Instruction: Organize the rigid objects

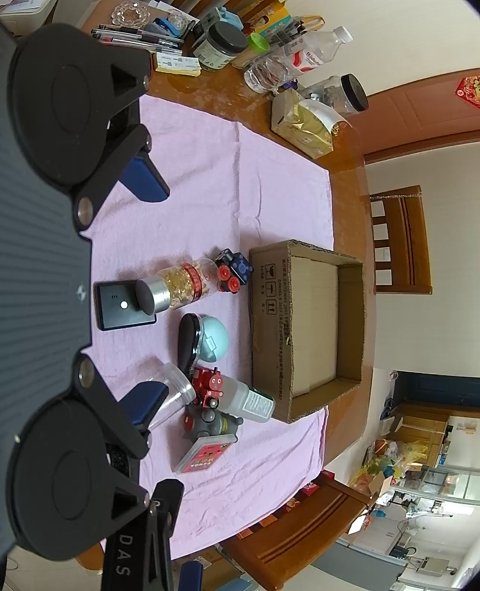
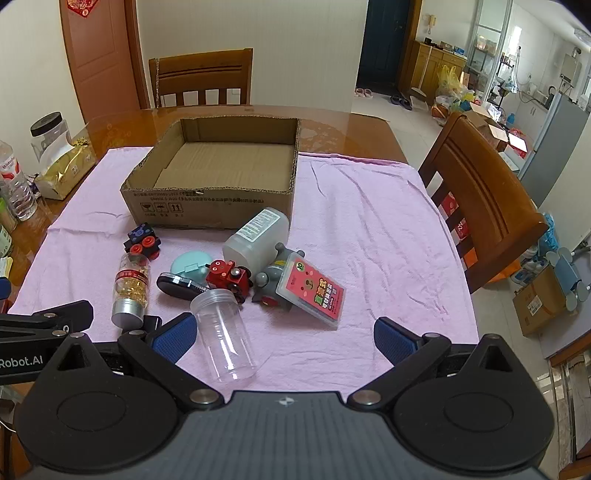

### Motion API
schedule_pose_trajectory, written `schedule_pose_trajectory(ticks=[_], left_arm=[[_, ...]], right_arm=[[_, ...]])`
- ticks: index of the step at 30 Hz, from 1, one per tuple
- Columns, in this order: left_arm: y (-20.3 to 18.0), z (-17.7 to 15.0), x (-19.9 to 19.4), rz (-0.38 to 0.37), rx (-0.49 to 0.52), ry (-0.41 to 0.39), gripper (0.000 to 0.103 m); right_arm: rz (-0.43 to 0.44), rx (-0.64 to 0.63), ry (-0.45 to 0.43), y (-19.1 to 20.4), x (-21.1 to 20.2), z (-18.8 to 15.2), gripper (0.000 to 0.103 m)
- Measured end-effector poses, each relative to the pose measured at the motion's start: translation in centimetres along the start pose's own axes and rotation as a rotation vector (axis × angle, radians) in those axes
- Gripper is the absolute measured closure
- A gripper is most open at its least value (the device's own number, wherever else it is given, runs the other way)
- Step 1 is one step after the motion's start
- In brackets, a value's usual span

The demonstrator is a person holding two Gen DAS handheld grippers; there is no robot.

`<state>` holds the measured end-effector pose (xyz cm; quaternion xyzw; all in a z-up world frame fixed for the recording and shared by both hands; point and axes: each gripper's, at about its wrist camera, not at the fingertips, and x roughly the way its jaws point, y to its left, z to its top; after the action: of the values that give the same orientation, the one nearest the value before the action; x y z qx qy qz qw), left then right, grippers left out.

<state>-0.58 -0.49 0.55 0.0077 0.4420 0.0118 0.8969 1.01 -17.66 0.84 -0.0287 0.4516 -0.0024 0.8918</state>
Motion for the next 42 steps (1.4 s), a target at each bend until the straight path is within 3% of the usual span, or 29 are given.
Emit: schedule_pose_trajectory(ticks=[42], left_arm=[[-1.5,0.2,-1.0,0.014,-0.010,-0.017,0.001]], right_arm=[[0.028,-0.019,-0.023,-1.6,-0.4,0.5,0.000]])
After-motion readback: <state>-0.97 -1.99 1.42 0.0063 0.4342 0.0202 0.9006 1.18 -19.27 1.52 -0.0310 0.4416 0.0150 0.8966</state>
